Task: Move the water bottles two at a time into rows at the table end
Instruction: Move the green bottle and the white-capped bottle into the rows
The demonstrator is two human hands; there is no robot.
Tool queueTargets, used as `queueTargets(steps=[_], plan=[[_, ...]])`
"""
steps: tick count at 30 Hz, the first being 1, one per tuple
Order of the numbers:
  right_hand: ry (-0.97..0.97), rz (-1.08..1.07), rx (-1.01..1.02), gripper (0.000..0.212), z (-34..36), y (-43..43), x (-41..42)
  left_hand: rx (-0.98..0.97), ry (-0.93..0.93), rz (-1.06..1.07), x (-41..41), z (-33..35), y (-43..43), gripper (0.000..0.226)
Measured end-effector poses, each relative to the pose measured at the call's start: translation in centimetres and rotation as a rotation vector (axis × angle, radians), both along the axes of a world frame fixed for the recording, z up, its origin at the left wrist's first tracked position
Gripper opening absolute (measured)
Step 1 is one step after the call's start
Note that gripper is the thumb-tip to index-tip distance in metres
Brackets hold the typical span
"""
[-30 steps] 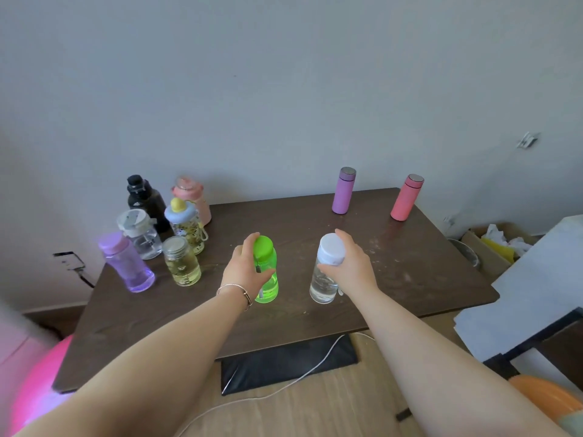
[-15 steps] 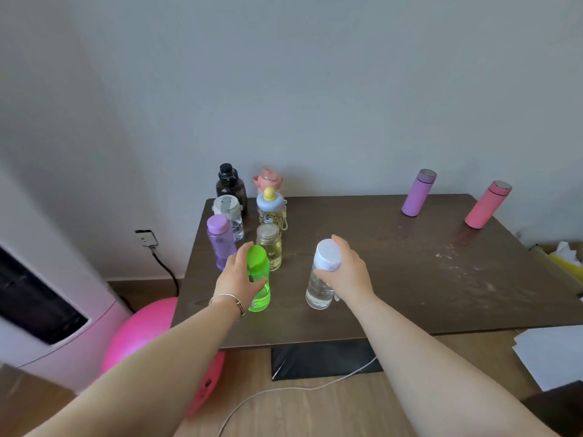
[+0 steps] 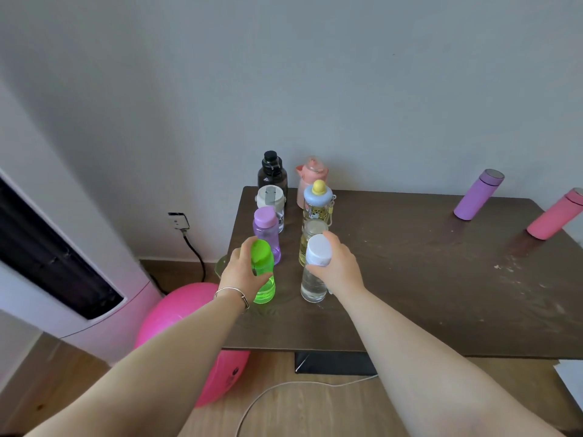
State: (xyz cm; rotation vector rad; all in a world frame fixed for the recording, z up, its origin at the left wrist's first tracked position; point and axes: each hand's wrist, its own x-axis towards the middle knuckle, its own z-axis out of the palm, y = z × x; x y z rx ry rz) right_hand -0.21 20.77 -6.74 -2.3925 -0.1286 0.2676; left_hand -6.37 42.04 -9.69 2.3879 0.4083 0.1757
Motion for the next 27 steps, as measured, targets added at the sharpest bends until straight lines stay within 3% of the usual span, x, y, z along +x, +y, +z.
queueTargets(steps=[27], plan=[[-0.007, 0.094, -0.077, 0.090, -1.1, 0.0, 1.0, 0.030, 0.057, -0.072, 2.0, -0.8, -1.0, 0.090]])
